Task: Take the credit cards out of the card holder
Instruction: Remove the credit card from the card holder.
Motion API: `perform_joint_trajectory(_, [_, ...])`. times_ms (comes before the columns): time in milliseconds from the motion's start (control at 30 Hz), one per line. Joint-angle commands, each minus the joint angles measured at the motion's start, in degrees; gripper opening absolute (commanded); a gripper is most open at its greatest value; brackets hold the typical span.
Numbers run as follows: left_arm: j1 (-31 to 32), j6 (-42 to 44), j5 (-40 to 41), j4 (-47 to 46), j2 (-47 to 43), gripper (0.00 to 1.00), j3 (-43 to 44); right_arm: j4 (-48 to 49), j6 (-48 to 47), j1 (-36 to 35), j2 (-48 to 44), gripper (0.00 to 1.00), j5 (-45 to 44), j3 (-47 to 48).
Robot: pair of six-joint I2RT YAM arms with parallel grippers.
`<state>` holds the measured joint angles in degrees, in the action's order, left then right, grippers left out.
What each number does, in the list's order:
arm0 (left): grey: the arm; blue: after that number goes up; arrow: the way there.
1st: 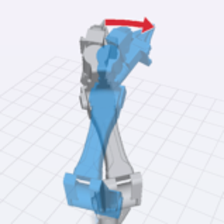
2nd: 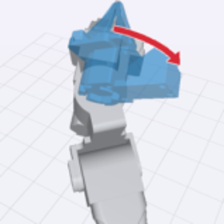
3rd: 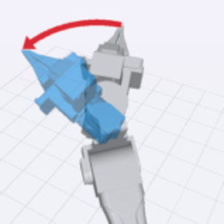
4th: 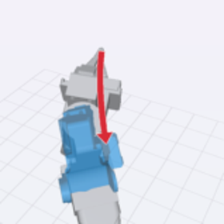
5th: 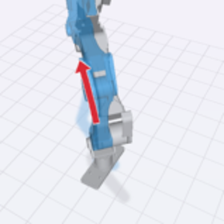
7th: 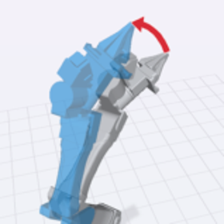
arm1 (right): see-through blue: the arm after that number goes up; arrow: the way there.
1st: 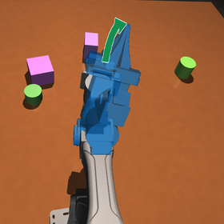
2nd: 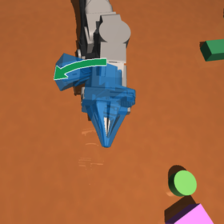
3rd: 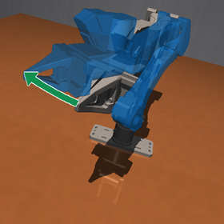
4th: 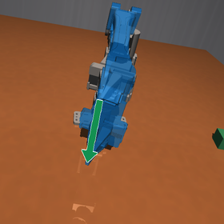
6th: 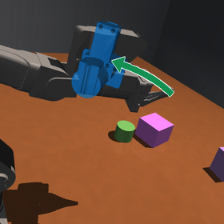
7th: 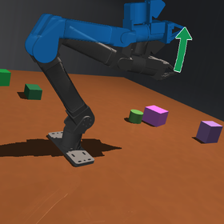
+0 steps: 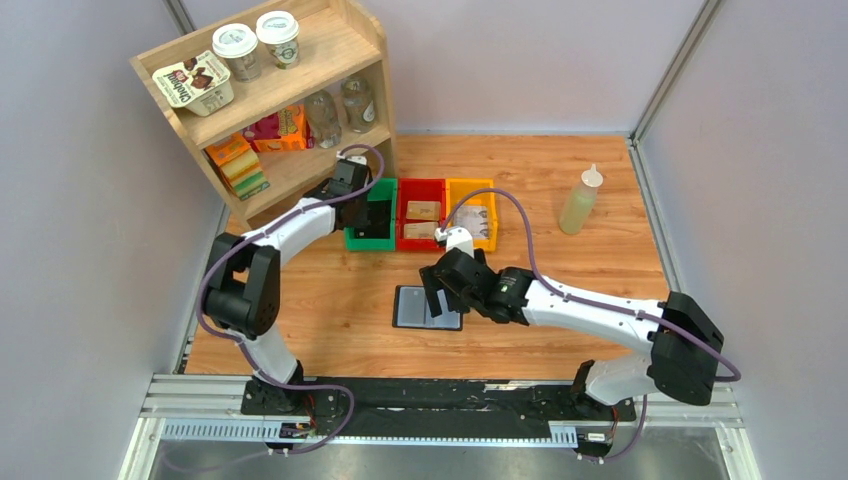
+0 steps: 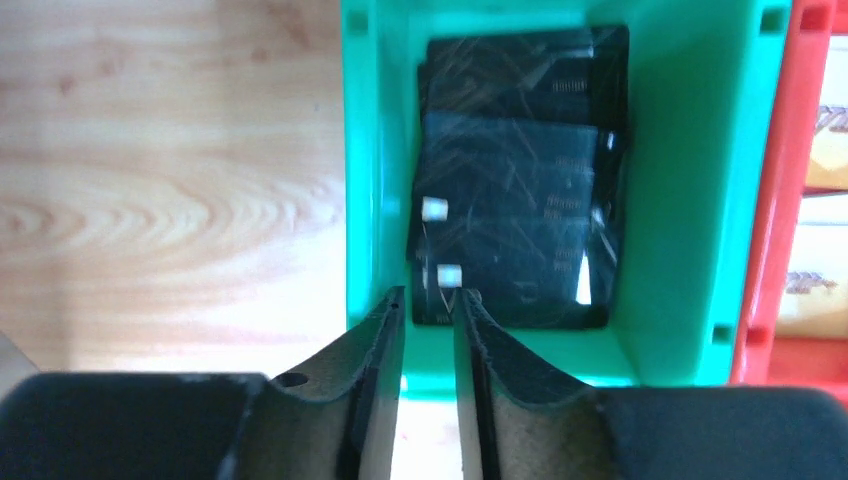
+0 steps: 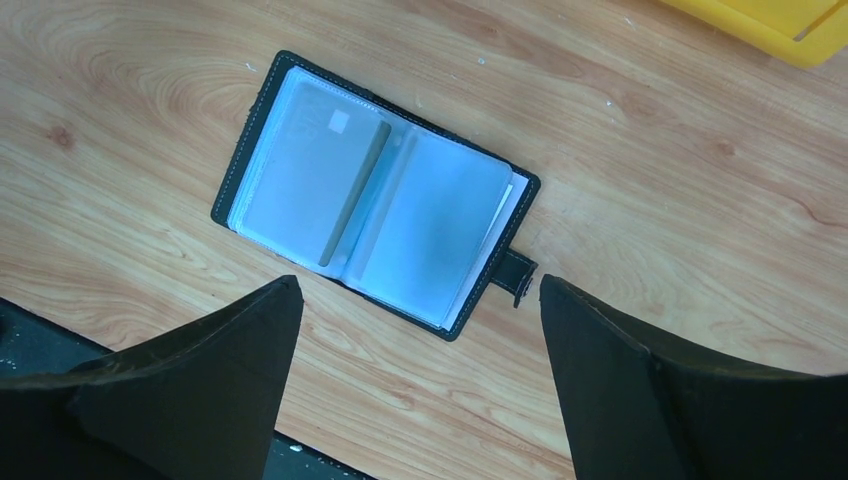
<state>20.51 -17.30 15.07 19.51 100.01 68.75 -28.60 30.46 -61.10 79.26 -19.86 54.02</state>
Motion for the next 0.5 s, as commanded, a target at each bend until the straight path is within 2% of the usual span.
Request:
perform_joint_trajectory(0, [-0.91,-3.09,-1.79,7.73,-8.66,0.36,-1.60,4.60,-1.27,-0.25,-3.24,0.92,-0.27,-0.41])
perform_joint_trajectory(267, [1.55,-4.49,-14.70,12.13,-23.97,0.44,-7.56,5.48,-3.39,-0.86,0.97,0.91,1.13,2.93])
perform_joint_trajectory(467, [5.93,-10.63,-23.05,12.14,-33.29,0.46,-17.05,7.33,-2.07,-0.86,5.28,0.82,1.49,3.02])
